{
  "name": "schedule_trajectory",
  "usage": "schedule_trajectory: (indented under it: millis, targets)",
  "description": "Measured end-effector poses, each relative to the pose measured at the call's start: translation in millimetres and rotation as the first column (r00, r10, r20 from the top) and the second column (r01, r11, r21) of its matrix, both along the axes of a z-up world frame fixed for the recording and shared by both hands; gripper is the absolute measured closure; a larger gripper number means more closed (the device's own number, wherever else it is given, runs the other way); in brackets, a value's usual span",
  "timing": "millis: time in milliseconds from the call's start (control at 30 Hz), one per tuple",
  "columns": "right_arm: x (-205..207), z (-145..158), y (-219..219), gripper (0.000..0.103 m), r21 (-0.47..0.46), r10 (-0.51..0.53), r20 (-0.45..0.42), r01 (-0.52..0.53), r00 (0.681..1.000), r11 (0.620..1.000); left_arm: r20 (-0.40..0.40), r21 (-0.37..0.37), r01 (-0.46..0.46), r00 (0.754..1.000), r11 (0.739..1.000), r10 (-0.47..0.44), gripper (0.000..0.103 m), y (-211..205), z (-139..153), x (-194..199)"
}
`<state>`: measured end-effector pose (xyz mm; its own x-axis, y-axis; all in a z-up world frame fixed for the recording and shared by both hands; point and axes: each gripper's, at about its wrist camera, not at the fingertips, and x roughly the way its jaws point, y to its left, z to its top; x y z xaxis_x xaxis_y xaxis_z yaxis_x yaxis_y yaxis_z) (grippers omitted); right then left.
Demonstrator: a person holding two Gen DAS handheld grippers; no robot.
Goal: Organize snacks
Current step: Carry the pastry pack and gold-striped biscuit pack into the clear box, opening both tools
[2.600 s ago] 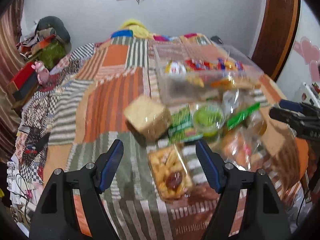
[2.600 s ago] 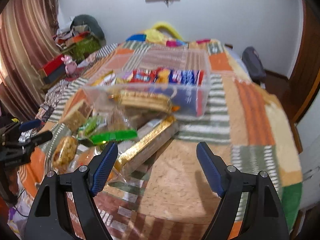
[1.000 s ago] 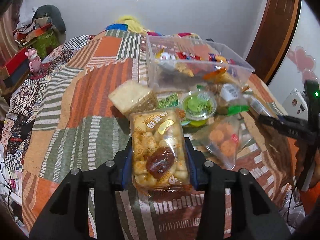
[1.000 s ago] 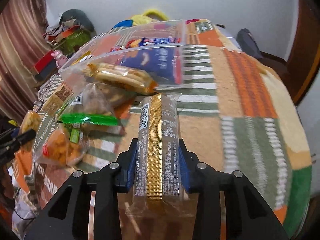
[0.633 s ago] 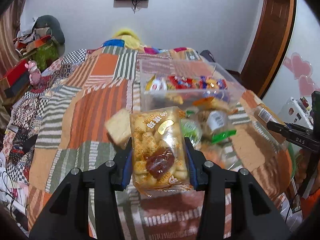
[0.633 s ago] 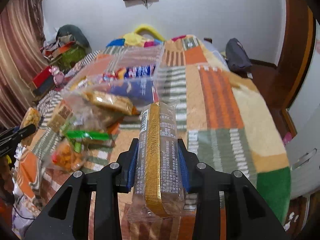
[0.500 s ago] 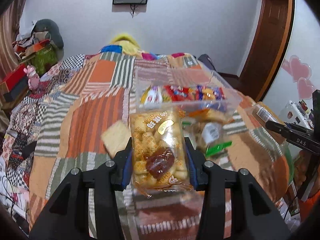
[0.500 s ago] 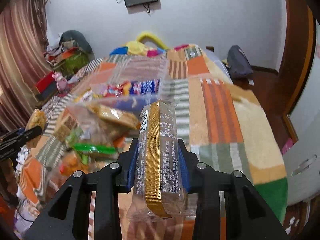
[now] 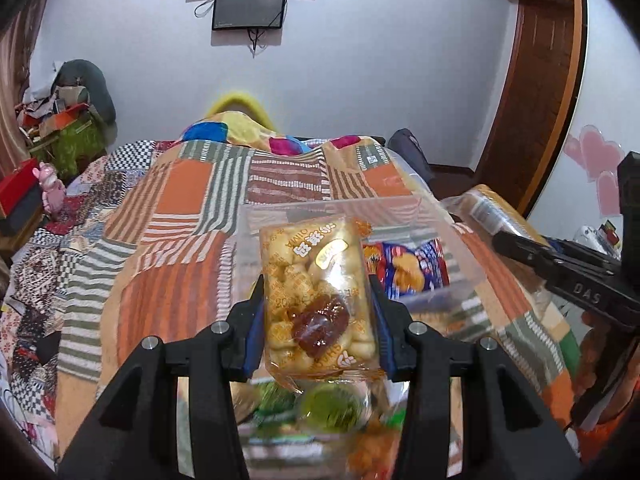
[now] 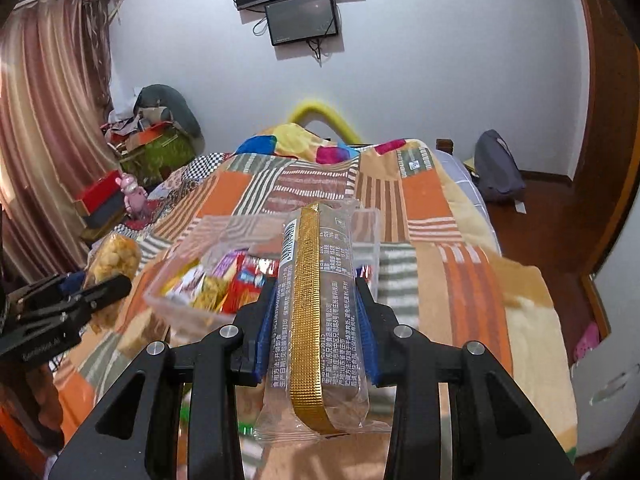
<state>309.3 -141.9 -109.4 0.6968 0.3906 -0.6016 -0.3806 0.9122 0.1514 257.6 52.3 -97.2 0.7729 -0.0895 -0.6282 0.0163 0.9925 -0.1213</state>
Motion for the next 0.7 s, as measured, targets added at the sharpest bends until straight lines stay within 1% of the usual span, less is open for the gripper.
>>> schedule_trajectory:
  millis: [67,200,400,600,700]
  targets:
    - [9.6,-1.4,2.3,0.070,0.004,-0.004,-0.006,0.004,1.000,1.000,-0.008,-0.006,-0.001,1.000,1.000,0.001,0.058,-1.9,-3.1,13.4]
    - [31.0,-8.8,8.5,0.070,-0.017,-0.020,-0.020,0.020,1.000,1.000,-0.041,-0.026,0.007,0.999,1.000,-0.008,0.058,-4.4,-12.6,41.3]
    - [56.3,-28.4,12.6,0.070,-0.052,-0.039,-0.067,0.035,0.997,0.998,-0.095,-0.002,0.025,0.995,1.000,-0.025,0.058,-17.3,-32.7,76.6]
    - [58.9,-40.8,10.2,0.070,-0.062,-0.037,-0.096,0.031,0.995,0.998,-0.140,0.046,0.043,0.989,0.998,-0.036,0.058,-32.0,-53.7,95.0]
    - [55.9,-39.5,8.8,0.068,-0.066,-0.038,-0.084,0.033,0.996,0.997,-0.164,0.041,0.049,0.986,0.998,-0.042,0.058,-33.5,-60.9,98.8]
